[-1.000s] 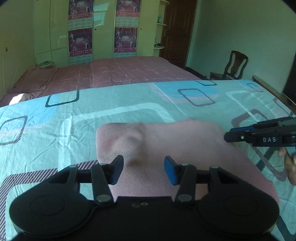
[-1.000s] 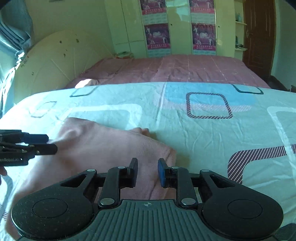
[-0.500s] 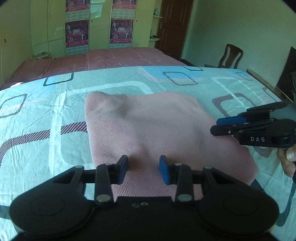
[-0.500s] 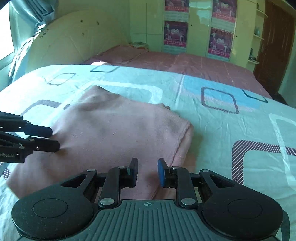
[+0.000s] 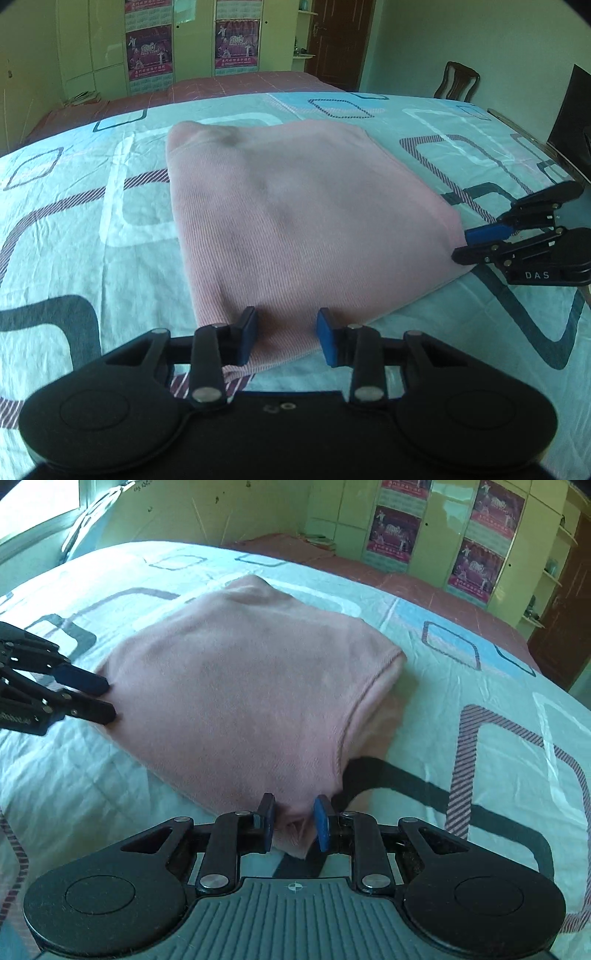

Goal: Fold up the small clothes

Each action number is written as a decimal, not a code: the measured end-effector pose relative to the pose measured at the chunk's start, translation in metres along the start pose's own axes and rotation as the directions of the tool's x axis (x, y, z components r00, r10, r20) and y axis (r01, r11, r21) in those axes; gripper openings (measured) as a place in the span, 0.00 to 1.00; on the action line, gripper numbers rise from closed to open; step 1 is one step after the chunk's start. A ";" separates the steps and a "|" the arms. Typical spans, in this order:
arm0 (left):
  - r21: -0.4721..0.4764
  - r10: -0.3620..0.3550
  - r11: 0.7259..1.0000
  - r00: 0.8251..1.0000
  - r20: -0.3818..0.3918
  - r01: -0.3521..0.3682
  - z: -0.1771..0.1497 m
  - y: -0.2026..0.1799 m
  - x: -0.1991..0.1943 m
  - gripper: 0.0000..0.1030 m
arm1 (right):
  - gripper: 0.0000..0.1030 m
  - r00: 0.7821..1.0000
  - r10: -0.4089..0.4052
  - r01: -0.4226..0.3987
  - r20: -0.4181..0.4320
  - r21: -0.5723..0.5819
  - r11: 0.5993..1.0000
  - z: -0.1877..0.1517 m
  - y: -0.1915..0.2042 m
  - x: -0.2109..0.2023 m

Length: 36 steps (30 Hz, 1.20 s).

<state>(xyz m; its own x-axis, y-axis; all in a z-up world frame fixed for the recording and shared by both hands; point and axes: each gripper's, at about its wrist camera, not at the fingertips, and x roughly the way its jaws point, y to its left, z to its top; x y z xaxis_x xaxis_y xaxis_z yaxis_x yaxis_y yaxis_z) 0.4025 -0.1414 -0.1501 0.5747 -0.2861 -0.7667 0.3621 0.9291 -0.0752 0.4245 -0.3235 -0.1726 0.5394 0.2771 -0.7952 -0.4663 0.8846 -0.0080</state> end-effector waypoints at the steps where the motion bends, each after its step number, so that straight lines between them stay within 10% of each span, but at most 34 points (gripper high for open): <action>1: -0.009 -0.002 1.000 1.000 0.001 0.002 -0.002 0.002 0.000 0.33 | 0.22 1.000 0.006 -0.007 0.011 0.031 0.999 -0.004 -0.002 0.000; 13: -0.022 0.044 0.999 0.999 -0.016 -0.044 0.001 -0.006 0.002 0.33 | 0.22 0.981 0.042 -0.050 0.189 0.042 0.998 0.009 0.006 -0.040; 23: -0.041 0.084 0.996 0.996 -0.010 -0.084 0.001 -0.012 -0.001 0.35 | 0.22 0.998 0.036 -0.041 0.052 0.099 0.994 -0.008 -0.013 -0.001; 28: -0.111 0.163 0.983 0.977 0.139 -0.148 0.007 -0.009 -0.036 0.76 | 0.23 0.987 0.145 -0.156 0.064 0.223 0.962 -0.002 -0.037 -0.012; 31: -0.155 0.162 0.978 0.980 0.118 -0.143 0.017 0.006 -0.034 0.76 | 0.84 0.969 0.195 -0.239 0.152 0.370 0.898 -0.002 -0.068 -0.018; 36: -0.325 0.006 0.945 0.992 0.128 0.037 0.034 0.046 -0.016 0.76 | 0.86 0.914 0.326 -0.405 0.241 0.528 0.746 0.015 -0.118 0.002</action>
<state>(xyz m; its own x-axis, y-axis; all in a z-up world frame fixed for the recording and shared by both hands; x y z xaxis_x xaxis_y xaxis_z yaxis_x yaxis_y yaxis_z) 0.4352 -0.1018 -0.1193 0.6658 -0.3085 -0.6793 0.1250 0.9437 -0.3062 0.4909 -0.4216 -0.1641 0.5103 0.6318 -0.5834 -0.1958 0.7459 0.6366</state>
